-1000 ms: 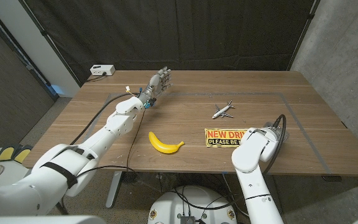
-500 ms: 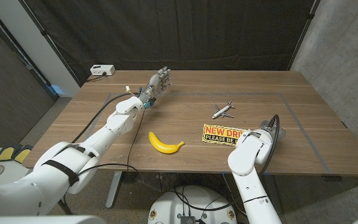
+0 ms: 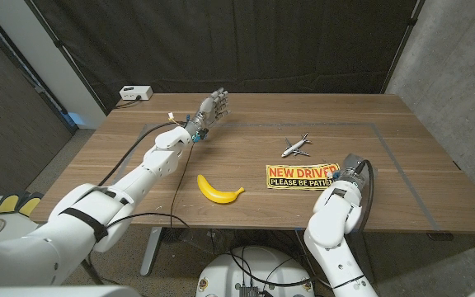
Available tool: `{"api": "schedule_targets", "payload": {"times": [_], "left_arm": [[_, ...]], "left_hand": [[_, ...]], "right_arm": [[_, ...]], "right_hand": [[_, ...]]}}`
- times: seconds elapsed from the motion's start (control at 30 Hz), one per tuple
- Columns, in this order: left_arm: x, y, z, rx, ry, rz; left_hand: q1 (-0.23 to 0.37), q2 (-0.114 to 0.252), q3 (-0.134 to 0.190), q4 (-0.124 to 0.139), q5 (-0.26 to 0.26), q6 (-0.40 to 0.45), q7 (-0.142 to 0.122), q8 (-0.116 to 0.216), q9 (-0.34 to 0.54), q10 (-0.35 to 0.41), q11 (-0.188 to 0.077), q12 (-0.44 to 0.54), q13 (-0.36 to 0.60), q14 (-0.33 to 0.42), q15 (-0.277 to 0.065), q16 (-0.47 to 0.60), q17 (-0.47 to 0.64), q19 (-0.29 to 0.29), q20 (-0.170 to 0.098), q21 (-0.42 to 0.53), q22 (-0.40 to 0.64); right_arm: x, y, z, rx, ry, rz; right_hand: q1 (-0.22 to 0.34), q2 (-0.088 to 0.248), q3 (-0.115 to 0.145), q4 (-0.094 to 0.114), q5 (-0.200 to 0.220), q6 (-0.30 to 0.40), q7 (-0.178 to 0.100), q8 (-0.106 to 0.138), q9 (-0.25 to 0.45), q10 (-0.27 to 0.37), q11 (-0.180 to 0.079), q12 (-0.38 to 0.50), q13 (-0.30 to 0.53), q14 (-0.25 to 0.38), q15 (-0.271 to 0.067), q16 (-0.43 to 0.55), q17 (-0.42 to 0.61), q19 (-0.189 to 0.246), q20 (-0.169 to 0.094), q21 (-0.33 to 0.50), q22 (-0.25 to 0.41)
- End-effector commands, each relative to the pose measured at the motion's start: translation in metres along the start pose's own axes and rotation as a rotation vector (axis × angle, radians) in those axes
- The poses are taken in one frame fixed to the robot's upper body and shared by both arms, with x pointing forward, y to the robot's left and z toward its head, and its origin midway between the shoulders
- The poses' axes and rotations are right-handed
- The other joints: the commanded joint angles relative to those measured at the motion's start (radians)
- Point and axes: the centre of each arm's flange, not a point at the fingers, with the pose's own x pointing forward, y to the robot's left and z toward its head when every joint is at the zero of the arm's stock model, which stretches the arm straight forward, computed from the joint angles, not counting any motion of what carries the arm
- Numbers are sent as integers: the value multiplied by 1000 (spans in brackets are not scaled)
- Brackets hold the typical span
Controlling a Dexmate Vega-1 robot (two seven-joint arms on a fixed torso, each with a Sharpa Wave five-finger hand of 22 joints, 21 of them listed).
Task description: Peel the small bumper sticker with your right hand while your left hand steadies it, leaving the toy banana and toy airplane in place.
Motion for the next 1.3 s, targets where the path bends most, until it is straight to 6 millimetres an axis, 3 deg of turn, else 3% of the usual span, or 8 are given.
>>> {"api": "schedule_targets", "payload": {"times": [0.03, 0.23, 0.37, 0.47, 0.67, 1.0, 1.17, 1.3], "left_arm": [[11, -6, 10, 61, 21, -72], [17, -9, 19, 89, 30, -121], [20, -10, 26, 132, 32, -129], [22, -11, 30, 143, 34, -148], [27, -14, 38, 129, 24, -187], [33, -21, 73, 272, -11, -296], [34, -24, 94, 368, -44, -342], [35, -27, 111, 454, -70, -349]], "left_hand": [[77, 1, 34, -72, -24, 93, 19, 21, 7, 66, 14, 25, 6, 42, 16, 8, 2, 19, 4, -8, 5], [129, -7, 51, -134, -38, 248, 59, 49, 11, 174, 33, 55, 12, 106, 35, 17, 6, 40, 17, -9, 11], [156, -14, 57, -170, -41, 324, 76, 53, 15, 249, 34, 77, 20, 210, 16, 43, 12, 65, 28, -2, 17], [160, -20, 56, -180, -42, 354, 77, 56, 17, 281, 28, 89, 26, 252, 4, 54, 17, 72, 28, 1, 20], [161, -38, 47, -193, -43, 430, 93, 73, 20, 308, 21, 100, 35, 258, 2, 50, 22, 56, 42, -7, 22], [175, -88, 31, -222, -40, 457, 79, 78, 24, 305, 10, 99, 43, 235, 10, 38, 26, 29, 47, -20, 23], [201, -145, 13, -242, -33, 409, 63, 57, 28, 273, 16, 88, 52, 206, 21, 27, 29, 23, 47, -26, 23], [215, -164, 7, -244, -29, 385, 55, 47, 29, 255, 17, 82, 55, 190, 27, 22, 30, 17, 47, -31, 23]], "right_arm": [[-14, -25, 3, 195, -113, -485], [-12, -31, 6, 327, -170, -586], [-10, -35, 8, 397, -204, -648], [-8, -38, 11, 428, -227, -681], [-4, -43, 19, 462, -268, -731], [1, -63, 46, 398, -388, -768], [3, -68, 58, 352, -424, -763], [4, -69, 63, 334, -443, -757]], "right_hand": [[-6, 8, -3, 10, -5, 9, -26, 11, 10, -1, -17, -2, 6, 5, -161, 11, 10, 6, -14, 6, 6], [-15, 8, -14, 19, -11, -1, -42, 18, 23, -7, -31, -5, 10, 4, -171, 14, 17, 3, -35, 7, 8], [-17, 9, -15, 22, -12, -6, -49, 20, 28, -9, -36, -6, 12, 5, -172, 12, 16, 2, -43, 7, 9], [-17, 10, -15, 24, -12, -8, -53, 24, 33, -7, -42, -5, 14, 8, -175, 10, 15, 1, -48, 8, 10], [-18, 9, -17, 27, -12, -12, -66, 29, 42, -10, -52, -7, 16, 9, -176, 5, 14, -2, -54, 9, 12], [-18, 5, -22, 30, -10, -12, -77, 39, 55, -17, -64, -11, 20, 0, -178, -9, 11, -12, -61, 9, 14], [-18, 2, -25, 31, -8, -11, -82, 44, 61, -20, -72, -13, 22, -7, -179, -16, 10, -17, -65, 8, 15], [-17, 2, -26, 31, -7, -11, -81, 47, 66, -23, -76, -14, 23, -11, -180, -20, 9, -24, -66, 6, 15]]}}
